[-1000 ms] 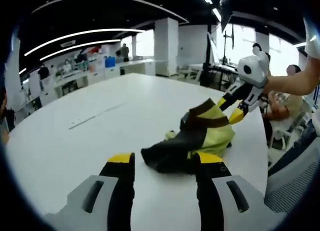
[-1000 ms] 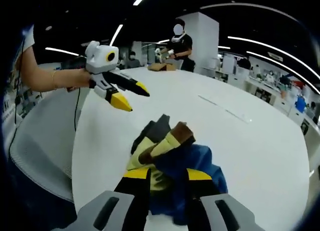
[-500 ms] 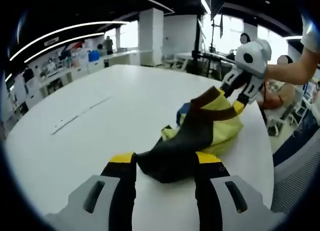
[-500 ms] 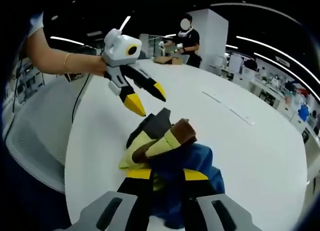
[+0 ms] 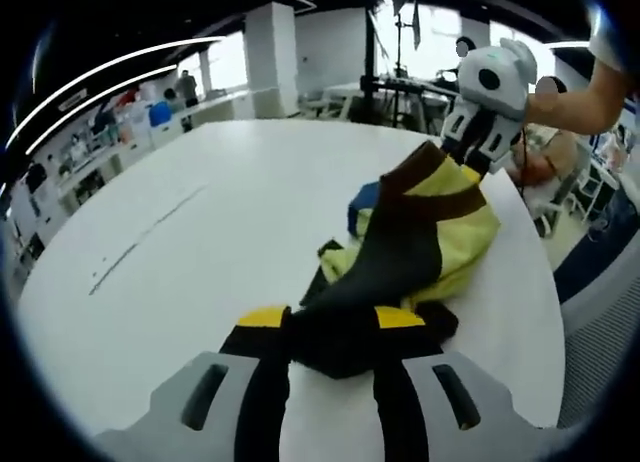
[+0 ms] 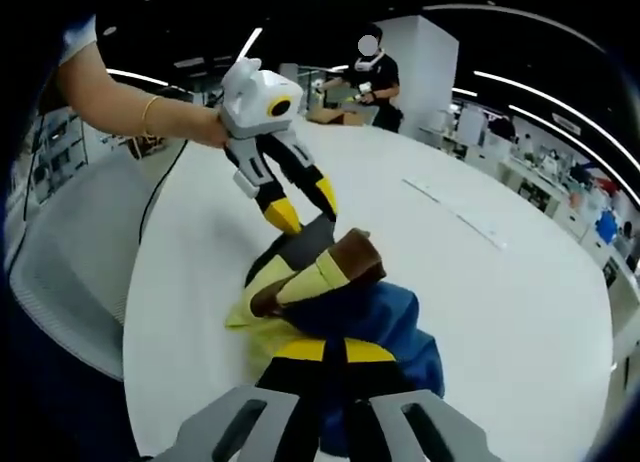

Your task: Fold the garment on the visible template until the final outline fits inside the template.

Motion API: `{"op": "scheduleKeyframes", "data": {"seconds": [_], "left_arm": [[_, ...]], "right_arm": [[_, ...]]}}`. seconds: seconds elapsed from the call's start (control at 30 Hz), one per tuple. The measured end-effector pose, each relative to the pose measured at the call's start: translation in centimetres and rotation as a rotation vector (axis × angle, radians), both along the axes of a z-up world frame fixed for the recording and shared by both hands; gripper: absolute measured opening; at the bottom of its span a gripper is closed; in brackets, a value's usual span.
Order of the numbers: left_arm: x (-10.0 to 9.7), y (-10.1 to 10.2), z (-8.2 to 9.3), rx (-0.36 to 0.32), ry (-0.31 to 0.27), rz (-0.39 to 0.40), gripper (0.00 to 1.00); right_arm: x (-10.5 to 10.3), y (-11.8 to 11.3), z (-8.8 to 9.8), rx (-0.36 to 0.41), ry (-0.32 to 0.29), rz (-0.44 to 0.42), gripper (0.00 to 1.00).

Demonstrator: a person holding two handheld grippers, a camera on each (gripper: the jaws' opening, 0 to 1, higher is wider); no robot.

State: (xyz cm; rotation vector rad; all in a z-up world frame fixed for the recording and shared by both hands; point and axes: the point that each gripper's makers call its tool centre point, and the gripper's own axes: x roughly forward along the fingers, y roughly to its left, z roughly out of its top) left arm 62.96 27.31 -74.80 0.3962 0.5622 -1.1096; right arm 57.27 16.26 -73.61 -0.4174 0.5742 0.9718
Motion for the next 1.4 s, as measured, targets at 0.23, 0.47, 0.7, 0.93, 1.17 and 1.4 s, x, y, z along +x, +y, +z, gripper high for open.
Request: {"op": "scheduleKeyframes", "data": {"seconds": [0.23, 0.47, 0.7, 0.93, 1.17, 1.4], "left_arm": [[-0.3, 0.2, -0.4, -0.021, 0.064, 0.031, 0.01], [-0.5, 0.9, 0.1, -0.042, 0.08, 0.074, 0.0], [0.1, 2.1, 2.6, -0.085, 0.029, 0.156, 0.0], [-1.2, 3.5, 3.8, -0.077, -0.011, 0.175, 0.0], [-3.3, 4.1, 3.8, -0.068, -0.021, 0.197, 0.0], [-4.8, 4.9, 2.0, -0.031, 0.004, 0.223, 0.0]], "right_arm": [[0.0, 0.1, 0.2, 0.018, 0.001, -0.003, 0.0], [0.3, -0.2, 1.4, 0.101, 0.014, -0.061, 0.0], [1.4, -1.2, 3.0, 0.176, 0.002, -0.142, 0.0], [1.9, -2.7, 4.3, 0.21, -0.021, -0.199, 0.0], [1.9, -5.2, 5.1, 0.222, -0.043, -0.269, 0.0], [1.5, -6.9, 4.5, 0.242, -0.01, -0.323, 0.0]]}}
